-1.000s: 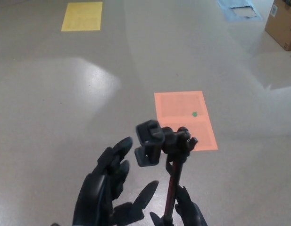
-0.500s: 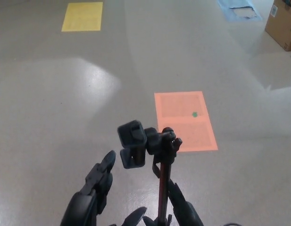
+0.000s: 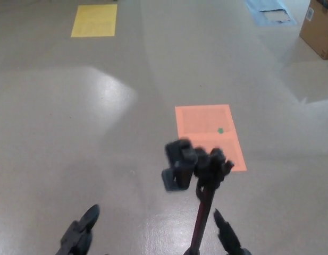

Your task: A phone stand is kept on the floor and the robot uses both its hands to grab it and uses its left hand to extend the phone stand by pulling it upwards

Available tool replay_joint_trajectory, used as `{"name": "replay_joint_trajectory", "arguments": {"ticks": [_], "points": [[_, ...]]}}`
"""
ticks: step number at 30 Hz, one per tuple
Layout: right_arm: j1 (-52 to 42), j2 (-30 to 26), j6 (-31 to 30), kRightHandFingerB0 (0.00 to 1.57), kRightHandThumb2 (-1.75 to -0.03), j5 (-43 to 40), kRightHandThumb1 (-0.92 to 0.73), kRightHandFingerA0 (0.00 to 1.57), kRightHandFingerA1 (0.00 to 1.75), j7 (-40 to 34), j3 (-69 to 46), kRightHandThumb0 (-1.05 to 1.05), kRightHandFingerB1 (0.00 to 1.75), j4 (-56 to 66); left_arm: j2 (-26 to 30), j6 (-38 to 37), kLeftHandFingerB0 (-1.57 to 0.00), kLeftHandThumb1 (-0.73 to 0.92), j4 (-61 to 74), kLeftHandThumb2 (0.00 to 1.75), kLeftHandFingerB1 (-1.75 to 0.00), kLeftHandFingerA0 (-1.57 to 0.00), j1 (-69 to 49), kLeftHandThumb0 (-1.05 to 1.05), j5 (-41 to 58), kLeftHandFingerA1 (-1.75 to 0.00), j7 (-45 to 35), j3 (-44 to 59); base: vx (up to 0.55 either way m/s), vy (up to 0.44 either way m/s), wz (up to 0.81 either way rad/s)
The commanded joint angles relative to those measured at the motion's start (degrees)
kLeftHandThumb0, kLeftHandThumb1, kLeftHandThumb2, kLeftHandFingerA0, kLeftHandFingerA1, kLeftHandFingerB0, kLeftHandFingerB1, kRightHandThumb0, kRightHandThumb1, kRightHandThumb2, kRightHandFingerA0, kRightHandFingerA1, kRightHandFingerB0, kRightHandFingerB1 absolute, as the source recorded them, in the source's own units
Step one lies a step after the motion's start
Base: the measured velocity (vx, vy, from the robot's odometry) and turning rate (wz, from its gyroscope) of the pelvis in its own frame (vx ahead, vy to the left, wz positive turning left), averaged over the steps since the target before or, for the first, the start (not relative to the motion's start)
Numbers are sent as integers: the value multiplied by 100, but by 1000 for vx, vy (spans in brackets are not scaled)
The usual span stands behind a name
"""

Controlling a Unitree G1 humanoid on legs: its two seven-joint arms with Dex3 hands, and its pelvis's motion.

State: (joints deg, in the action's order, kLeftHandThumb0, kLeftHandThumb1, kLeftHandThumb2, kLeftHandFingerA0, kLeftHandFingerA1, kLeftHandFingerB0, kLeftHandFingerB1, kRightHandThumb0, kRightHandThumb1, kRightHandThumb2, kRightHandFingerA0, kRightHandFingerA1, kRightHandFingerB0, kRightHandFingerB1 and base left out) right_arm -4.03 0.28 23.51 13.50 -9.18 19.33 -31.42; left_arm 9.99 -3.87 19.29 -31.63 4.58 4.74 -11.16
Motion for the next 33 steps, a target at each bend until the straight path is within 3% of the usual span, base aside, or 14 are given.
{"name": "replay_joint_trajectory", "arguments": {"ticks": [1, 3, 4, 5, 7, 8, 16, 17, 18, 26, 27, 30, 31, 33], "points": [[-2307, -1484, 973, 0, -64, 146, -78, 0, 0, 499, -301, -105, 0, 2539, 274, -2999, -2, 75, -711, 109, -28, -7, -1481, -82, -11, -19, -451, 930, 0, 0, 0], [-3126, -1783, 1458, 0, -63, 191, -76, 0, 0, 347, -523, -105, 0, 2797, 241, -3433, -4, 90, -1128, 67, -27, -5, -1841, -80, 390, -23, -767, 1119, 0, 0, 0], [-3250, -1813, 1500, 0, -63, 189, -76, 0, 0, 326, -547, -105, 0, 2835, 240, -3521, -4, 90, -1216, 67, -27, -5, -1878, -80, 436, -23, -827, 1138, 0, 0, 0], [-3492, -1842, 1449, 0, -63, 190, -77, 0, 0, 313, -556, -105, 0, 2968, 250, -3740, -7, 76, -1421, 109, -26, -8, -1971, -87, 430, -18, -849, 1230, 0, 0, 0], [-3901, -1909, 1654, 0, -67, 357, -76, 0, 0, 115, -658, -104, 0, 3007, 279, -3996, -2, 71, -1752, 109, -32, -2, -2156, -72, 430, -28, -910, 1332, 0, 0, 0], [-4144, -1920, 1786, 0, -106, 532, -59, 0, 11, -73, -743, -105, 1, 3011, 244, -4148, -8, 75, -1952, 83, -27, -9, -2248, -83, 598, -23, -1053, 1376, 0, 0, 0], [-5440, -1543, 3643, 0, -92, -186, -52, 0, 19, -330, -623, -87, 7, 1697, 255, -4858, -10, 77, -3075, 76, -28, -10, -2442, -80, 1548, -26, -1909, 2031, 0, 0, 0], [-5421, -1520, 3681, 0, -92, -110, -52, 0, 16, -387, -663, -87, 6, 1569, 255, -4851, -3, 75, -3114, 106, -37, -3, -2432, -85, 1634, -37, -1998, 2076, 0, 0, 0], [-5344, -1511, 3689, 0, -87, -216, -54, 0, 14, -305, -648, -82, 0, 1446, 236, -4778, 0, 50, -3091, 108, -47, 0, -2439, -36, 1748, -48, -2100, 2122, 0, 0, 0], [-4968, -1476, 3287, 0, -88, -253, -49, 0, 23, -92, -716, -84, 7, 1243, 156, -4708, 0, 51, -3248, 108, -47, 0, -2338, -36, 1849, -48, -2389, 2188, 0, 0, 0], [-4960, -1480, 3256, 0, -85, -215, -45, 0, 25, -75, -705, -79, 9, 1288, 143, -4804, -19, 88, -3302, 67, -29, -19, -2302, -75, 1770, -28, -2346, 2169, 0, 0, 0], [-5072, -1546, 2819, 0, -87, 380, -48, 3, 24, -330, -837, -87, 5, 1682, 111, -4877, -19, 90, -3300, 68, -30, -20, -2285, -74, 1611, -28, -2264, 2106, 0, 0, 0], [-5140, -1555, 2772, 0, -87, 228, -47, 6, 28, -189, -804, -83, 8, 1786, 114, -5002, 0, 52, -3372, 109, -47, 0, -2266, -35, 1505, -47, -2213, 2084, 0, 0, 0], [-5084, -1540, 2734, 0, -90, 198, -52, 4, 24, -140, -789, -91, 4, 1691, 111, -5086, 0, 54, -3381, 110, -47, 0, -2295, -35, 1498, -48, -2231, 2090, 0, 0, 0]]}}
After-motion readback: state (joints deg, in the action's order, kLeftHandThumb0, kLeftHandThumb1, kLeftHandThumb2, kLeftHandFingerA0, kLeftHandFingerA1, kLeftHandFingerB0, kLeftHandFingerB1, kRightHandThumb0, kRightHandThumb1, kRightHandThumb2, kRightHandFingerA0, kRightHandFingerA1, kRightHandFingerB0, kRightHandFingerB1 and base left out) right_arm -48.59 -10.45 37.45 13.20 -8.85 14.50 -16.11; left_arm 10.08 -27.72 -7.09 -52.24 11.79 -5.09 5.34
